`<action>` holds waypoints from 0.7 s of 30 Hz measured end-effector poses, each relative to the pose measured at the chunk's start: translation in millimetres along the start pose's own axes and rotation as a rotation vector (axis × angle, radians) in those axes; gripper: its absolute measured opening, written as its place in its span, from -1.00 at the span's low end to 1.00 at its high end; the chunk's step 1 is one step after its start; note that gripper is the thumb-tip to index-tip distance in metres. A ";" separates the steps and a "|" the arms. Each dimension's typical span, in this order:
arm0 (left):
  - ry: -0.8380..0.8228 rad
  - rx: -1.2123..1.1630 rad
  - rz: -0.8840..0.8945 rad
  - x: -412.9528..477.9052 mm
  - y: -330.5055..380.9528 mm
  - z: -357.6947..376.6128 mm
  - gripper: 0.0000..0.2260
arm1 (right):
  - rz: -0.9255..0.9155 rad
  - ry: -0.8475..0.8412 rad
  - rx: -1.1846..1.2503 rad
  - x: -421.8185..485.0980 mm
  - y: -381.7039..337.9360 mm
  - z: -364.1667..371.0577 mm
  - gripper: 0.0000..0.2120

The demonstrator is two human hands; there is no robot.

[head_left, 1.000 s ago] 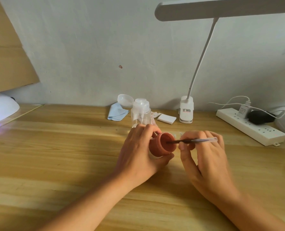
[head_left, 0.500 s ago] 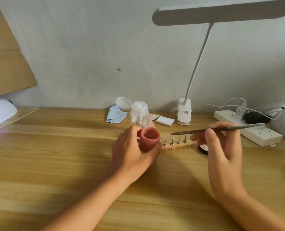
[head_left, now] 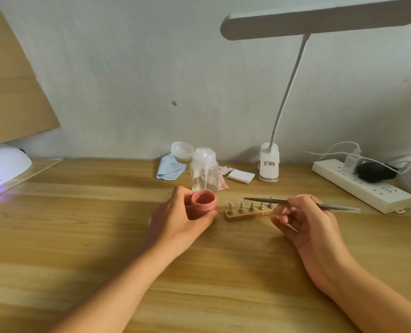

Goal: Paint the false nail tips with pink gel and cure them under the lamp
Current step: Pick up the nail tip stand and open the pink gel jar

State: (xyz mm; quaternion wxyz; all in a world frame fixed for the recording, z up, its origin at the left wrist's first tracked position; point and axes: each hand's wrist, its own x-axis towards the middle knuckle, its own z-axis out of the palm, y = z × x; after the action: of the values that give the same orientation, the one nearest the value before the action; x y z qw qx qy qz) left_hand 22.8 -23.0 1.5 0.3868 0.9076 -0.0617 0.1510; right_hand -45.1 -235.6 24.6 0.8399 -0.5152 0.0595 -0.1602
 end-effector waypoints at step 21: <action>0.121 0.095 0.322 1.3 -3.7 5.5 -0.49 | -0.492 -0.086 -0.477 -19.3 5.0 12.4 -0.86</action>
State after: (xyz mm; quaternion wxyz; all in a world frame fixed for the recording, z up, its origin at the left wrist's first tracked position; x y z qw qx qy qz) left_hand 26.2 -24.4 -4.2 0.3173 0.8925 -0.1755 0.2682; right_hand -58.9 -216.7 24.7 0.6337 -0.7023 -0.0660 -0.3176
